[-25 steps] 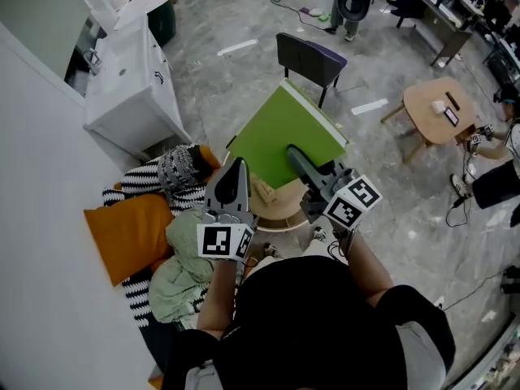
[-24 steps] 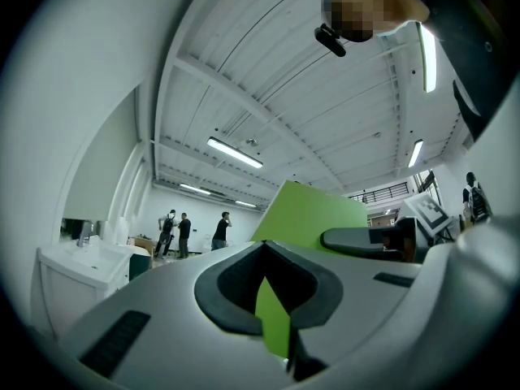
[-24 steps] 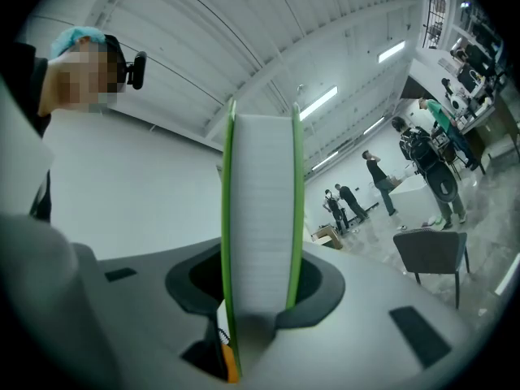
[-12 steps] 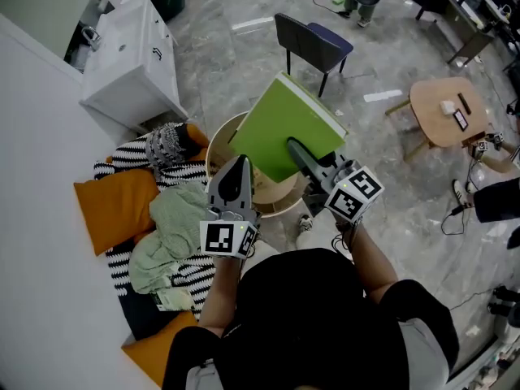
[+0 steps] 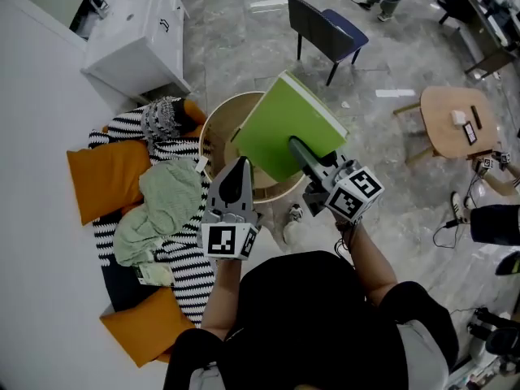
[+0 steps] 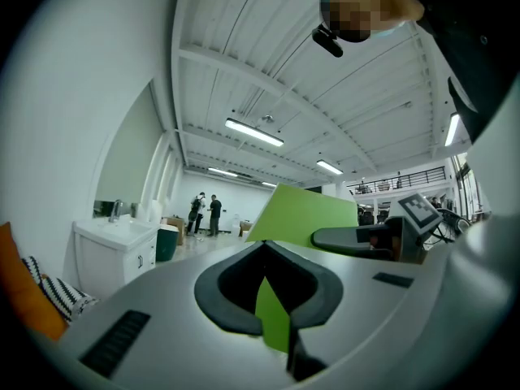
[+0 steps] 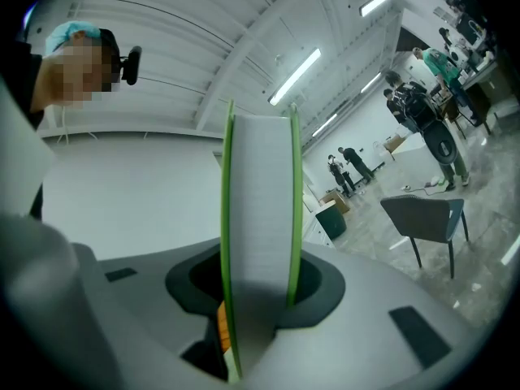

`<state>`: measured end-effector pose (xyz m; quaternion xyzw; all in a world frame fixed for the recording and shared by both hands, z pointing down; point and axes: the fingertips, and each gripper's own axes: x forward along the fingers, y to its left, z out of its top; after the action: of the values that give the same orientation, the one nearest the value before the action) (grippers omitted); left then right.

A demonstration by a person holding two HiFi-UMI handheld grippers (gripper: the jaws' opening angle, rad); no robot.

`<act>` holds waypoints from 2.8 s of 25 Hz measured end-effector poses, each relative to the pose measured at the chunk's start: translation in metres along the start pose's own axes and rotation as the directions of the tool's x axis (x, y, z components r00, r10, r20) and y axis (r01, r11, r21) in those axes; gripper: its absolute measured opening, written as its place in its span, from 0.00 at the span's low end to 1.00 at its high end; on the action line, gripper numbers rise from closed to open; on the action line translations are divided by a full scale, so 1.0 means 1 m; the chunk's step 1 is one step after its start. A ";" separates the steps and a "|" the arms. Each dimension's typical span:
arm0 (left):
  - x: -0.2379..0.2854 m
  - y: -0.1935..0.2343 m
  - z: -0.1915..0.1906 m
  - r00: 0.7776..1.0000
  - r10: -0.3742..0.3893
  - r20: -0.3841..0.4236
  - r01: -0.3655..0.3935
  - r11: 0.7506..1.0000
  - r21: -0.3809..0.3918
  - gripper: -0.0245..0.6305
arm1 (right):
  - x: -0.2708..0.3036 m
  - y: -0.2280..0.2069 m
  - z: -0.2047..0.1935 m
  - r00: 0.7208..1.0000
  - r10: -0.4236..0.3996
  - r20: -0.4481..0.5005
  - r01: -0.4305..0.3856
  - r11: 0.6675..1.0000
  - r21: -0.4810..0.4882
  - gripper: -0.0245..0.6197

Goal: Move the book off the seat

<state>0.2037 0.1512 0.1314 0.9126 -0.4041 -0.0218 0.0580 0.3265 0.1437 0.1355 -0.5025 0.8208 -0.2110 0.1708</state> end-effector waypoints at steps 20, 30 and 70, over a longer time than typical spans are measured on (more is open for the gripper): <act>0.012 0.057 -0.094 0.994 -0.009 -0.105 -0.002 0.994 -0.105 0.05 | 0.017 -0.054 -0.142 0.965 -0.136 -0.223 0.160 0.982 0.097 0.25; 0.025 0.077 -0.164 0.987 -0.047 -0.151 0.023 0.988 -0.156 0.05 | 0.004 -0.119 -0.253 0.883 -0.244 -0.401 0.318 0.939 0.129 0.25; 0.094 0.043 -0.378 0.919 -0.203 -0.338 0.125 0.963 -0.239 0.05 | -0.022 -0.349 -0.481 0.773 -0.271 -0.574 0.562 0.712 0.421 0.26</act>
<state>0.2683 0.0864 0.5127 0.9203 -0.3037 0.0976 0.2263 0.3620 0.1062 0.7274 -0.5376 0.5939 -0.5961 0.0542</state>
